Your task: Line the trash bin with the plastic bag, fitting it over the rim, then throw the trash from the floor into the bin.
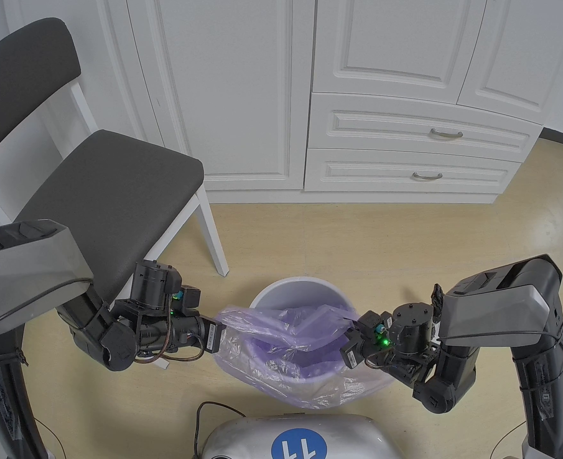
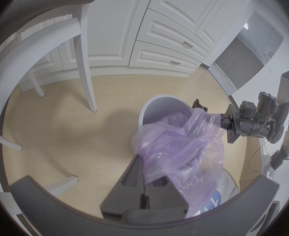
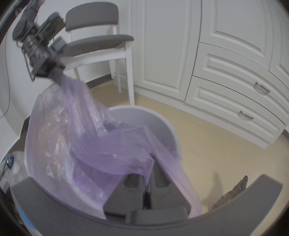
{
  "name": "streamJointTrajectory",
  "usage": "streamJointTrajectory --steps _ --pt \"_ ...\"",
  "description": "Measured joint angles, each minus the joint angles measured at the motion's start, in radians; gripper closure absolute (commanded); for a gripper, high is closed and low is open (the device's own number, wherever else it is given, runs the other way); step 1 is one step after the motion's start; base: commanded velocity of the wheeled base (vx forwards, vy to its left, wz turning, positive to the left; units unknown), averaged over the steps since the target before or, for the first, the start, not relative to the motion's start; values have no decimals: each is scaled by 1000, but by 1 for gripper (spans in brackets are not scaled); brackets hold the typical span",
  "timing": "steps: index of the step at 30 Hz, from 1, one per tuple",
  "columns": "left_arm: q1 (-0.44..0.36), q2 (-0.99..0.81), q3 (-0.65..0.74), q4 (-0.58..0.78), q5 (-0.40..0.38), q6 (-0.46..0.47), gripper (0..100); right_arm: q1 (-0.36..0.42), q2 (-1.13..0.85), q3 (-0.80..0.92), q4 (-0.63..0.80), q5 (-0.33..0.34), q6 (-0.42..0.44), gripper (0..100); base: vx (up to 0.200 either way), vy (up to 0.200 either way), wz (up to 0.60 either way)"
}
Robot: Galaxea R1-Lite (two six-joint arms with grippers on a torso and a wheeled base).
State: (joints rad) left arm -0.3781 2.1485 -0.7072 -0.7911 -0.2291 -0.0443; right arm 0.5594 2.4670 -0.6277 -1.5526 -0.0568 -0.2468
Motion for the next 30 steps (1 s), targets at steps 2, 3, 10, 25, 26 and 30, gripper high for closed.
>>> streamJointTrajectory --steps 2,3,10,25,26,30 --pt "7 12 -7 0 0 0 100 -5 -1 -24 0 -5 25 100 0 0 0" --pt "12 18 -11 0 -1 0 100 -8 0 -37 0 -10 34 100 0 0 0" --pt "32 49 -24 0 -4 1 100 -31 22 -168 1 -86 88 100 0 0 0" --pt "47 95 -38 4 -8 3 0 -42 79 -351 107 -167 241 100 0 0 0" --pt "47 95 -38 4 -8 3 0 -40 80 -353 107 -167 248 100 0 0 0" --pt "45 84 -32 4 -9 3 0 -32 80 -355 102 -167 280 100 0 0 0"
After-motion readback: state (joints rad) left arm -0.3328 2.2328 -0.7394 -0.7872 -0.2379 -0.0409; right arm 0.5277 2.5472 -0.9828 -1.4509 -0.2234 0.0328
